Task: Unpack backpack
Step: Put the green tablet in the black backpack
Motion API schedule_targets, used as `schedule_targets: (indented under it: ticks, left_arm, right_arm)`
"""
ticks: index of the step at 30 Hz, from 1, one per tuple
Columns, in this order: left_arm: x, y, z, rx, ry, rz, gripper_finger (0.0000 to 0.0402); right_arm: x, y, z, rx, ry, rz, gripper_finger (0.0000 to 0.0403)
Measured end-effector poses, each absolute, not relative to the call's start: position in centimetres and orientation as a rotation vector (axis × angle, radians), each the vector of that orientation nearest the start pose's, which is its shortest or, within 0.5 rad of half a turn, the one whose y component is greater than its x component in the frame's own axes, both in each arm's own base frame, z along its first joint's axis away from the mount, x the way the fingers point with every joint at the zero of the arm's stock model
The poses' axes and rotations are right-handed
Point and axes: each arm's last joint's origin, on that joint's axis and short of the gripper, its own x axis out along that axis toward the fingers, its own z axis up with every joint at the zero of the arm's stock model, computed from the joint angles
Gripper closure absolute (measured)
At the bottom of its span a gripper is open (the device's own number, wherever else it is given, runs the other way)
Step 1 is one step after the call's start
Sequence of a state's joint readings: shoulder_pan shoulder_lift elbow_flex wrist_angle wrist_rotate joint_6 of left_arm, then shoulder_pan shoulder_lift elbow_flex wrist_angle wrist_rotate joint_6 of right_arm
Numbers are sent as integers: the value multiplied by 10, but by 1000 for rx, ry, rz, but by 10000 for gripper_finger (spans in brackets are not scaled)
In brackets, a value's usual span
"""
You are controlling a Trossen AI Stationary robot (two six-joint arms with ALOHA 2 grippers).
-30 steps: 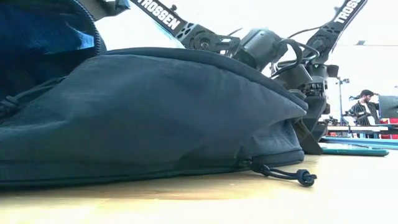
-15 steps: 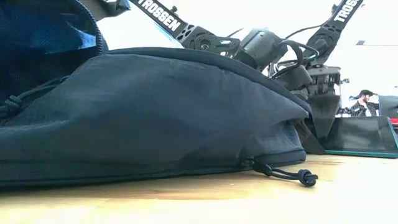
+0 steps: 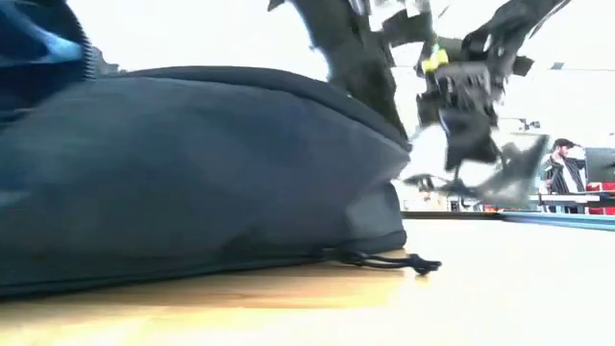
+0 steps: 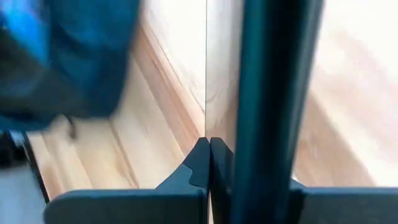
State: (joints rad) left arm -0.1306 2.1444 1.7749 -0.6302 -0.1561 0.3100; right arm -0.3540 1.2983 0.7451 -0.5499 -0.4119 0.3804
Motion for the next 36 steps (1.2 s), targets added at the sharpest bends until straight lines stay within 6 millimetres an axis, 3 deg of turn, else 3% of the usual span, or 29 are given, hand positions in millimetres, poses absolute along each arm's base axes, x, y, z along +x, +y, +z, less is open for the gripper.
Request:
schedule_targets:
  ticks: [5,9,12,16,20,25,31,36]
  left_arm:
    - [420,-65,252,434,961,-12,401]
    - [368,-78,299,419,873,180,401]
    - [325,-90,314,385,856,297,401]
    - [273,-103,327,241,792,362,401]
    - [237,-121,305,146,856,311,401]
    - [201,-151,271,-35,1019,231,401]
    - [161,-189,241,-203,1182,213,401]
    - [143,-203,218,-255,1187,300,402]
  right_arm:
    - [239,-47,230,719,762,-105,398]
    - [266,-20,242,694,558,-2,398]
    - [289,-2,248,661,485,57,398]
    - [329,12,250,578,534,66,398]
    - [369,12,242,513,722,30,398]
    - [401,13,229,490,919,80,398]
    - [416,19,203,575,1063,189,398]
    - [420,11,183,679,1121,193,398]
